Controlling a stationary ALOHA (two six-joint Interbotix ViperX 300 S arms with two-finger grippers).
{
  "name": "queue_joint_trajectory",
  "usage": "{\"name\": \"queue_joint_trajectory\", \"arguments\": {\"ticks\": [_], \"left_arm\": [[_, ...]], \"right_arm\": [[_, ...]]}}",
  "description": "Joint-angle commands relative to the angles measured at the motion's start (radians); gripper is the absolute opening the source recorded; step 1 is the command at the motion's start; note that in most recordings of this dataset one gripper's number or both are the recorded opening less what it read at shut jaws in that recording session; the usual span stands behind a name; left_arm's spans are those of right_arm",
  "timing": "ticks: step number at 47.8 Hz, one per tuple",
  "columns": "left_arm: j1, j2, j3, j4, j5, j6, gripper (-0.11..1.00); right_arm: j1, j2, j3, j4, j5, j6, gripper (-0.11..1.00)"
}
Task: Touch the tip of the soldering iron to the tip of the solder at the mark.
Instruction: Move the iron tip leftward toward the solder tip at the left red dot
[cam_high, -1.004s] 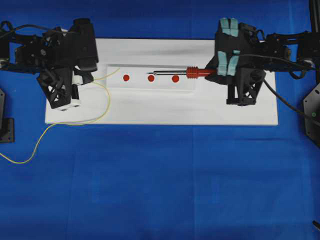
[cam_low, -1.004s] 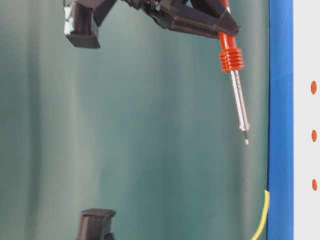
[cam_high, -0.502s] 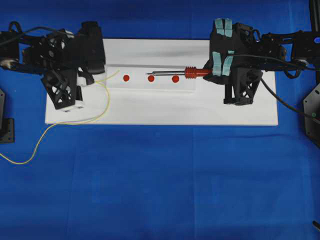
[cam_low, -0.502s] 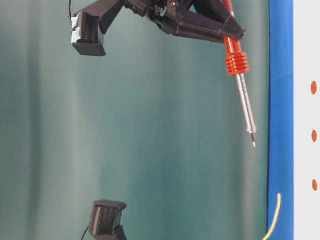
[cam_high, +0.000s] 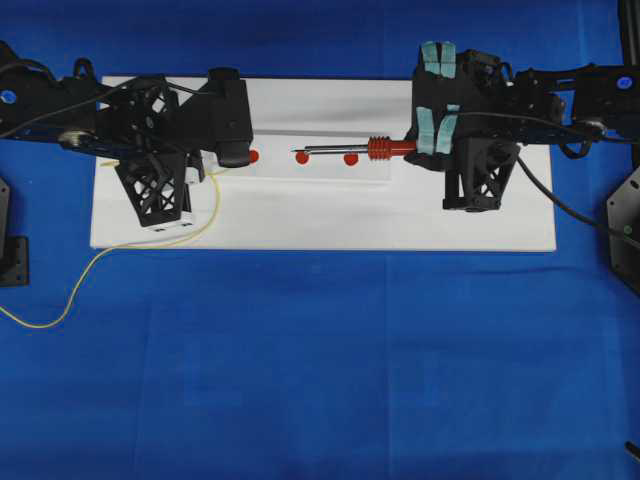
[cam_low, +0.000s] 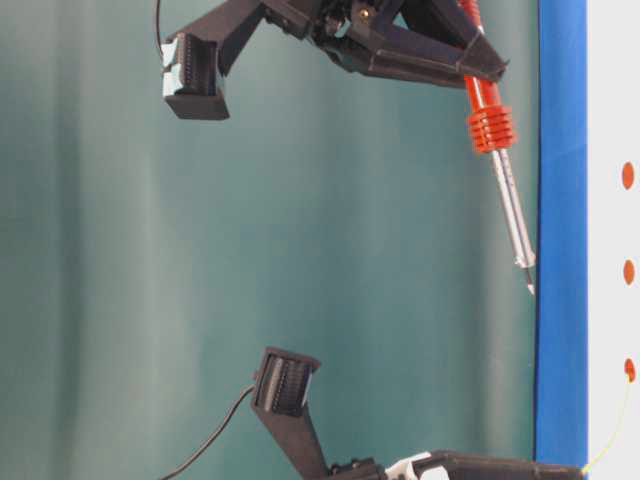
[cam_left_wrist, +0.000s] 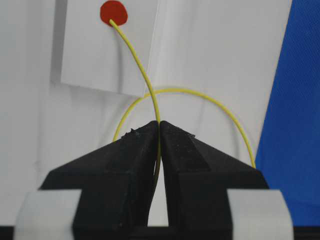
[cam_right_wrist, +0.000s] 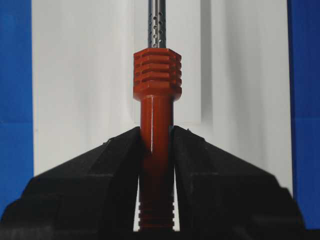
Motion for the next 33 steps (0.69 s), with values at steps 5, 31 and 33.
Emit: {"name": "queue_joint_trajectory", "arguments": {"ticks": [5, 31, 33], "left_arm": [[0.000, -0.002, -0.026, 0.002, -0.005, 0.003, 0.02], [0.000, 0.000, -0.021, 0.002, 0.006, 0.002, 0.02], [0.000, -0.002, -0.023, 0.002, 0.006, 0.002, 0.02]], "right_arm": [[-0.008, 0.003, -0.018, -0.002, -0.018, -0.002, 0.06], [-0.009, 0.077, -0.078, -0.002, -0.017, -0.002, 0.06], [-0.009, 0.092, -0.091, -0.002, -0.015, -0.002, 0.06]]}}
